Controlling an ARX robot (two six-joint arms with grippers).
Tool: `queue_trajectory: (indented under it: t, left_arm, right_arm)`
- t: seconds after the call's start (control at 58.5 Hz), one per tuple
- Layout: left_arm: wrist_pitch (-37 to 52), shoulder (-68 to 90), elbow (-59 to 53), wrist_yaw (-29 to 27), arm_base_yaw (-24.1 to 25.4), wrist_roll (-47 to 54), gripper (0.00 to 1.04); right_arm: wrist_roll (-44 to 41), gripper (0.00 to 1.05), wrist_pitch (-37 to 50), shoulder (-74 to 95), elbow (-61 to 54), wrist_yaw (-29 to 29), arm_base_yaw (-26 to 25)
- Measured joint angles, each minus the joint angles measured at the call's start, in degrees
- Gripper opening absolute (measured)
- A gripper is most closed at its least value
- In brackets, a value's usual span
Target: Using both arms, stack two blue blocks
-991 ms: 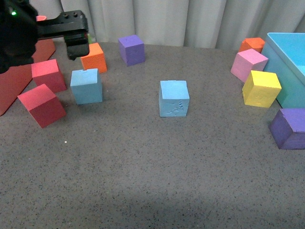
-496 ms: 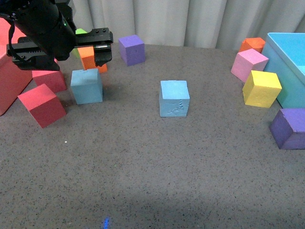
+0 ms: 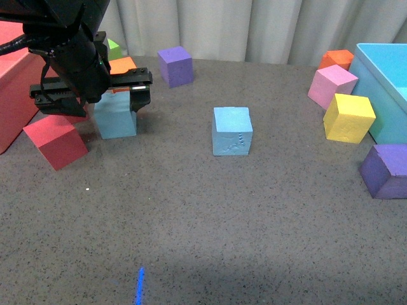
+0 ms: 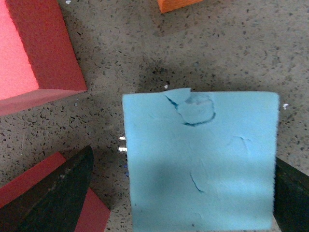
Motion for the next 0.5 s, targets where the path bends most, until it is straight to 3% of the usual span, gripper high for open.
queue_trajectory:
  t: [0.256, 0.496]
  left_arm:
    - [-0.63, 0.46, 0.59, 0.76, -0.17, -0.87, 0.61]
    - [-1.77, -2.75, -0.61, 1.25, -2.34, -1.6, 0.48]
  right_arm:
    - [0.02, 0.95, 0.0, 0.0, 0.0, 0.0, 0.0]
    - [0.02, 0.95, 0.0, 0.0, 0.0, 0.0, 0.0]
